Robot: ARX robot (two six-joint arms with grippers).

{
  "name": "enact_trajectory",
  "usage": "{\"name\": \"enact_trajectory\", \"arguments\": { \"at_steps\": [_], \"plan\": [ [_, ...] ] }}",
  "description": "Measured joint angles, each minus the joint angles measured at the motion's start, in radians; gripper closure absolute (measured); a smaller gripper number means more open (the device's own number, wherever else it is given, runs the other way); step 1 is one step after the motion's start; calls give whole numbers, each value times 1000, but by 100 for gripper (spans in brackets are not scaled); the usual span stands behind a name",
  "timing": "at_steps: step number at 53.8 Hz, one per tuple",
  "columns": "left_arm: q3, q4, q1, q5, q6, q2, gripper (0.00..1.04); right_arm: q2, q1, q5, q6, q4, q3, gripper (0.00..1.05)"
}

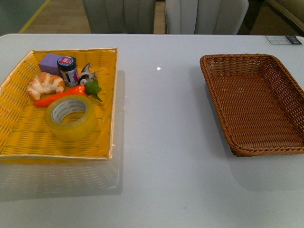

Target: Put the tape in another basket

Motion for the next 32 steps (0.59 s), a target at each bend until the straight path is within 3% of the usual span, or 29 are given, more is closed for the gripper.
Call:
{"name": "enact_trajectory", "arguments": {
  "at_steps": [32],
  "plan": [
    [0, 0, 0, 0, 0, 0, 9, 0, 0, 0, 0, 0, 0, 9]
  ]
}}
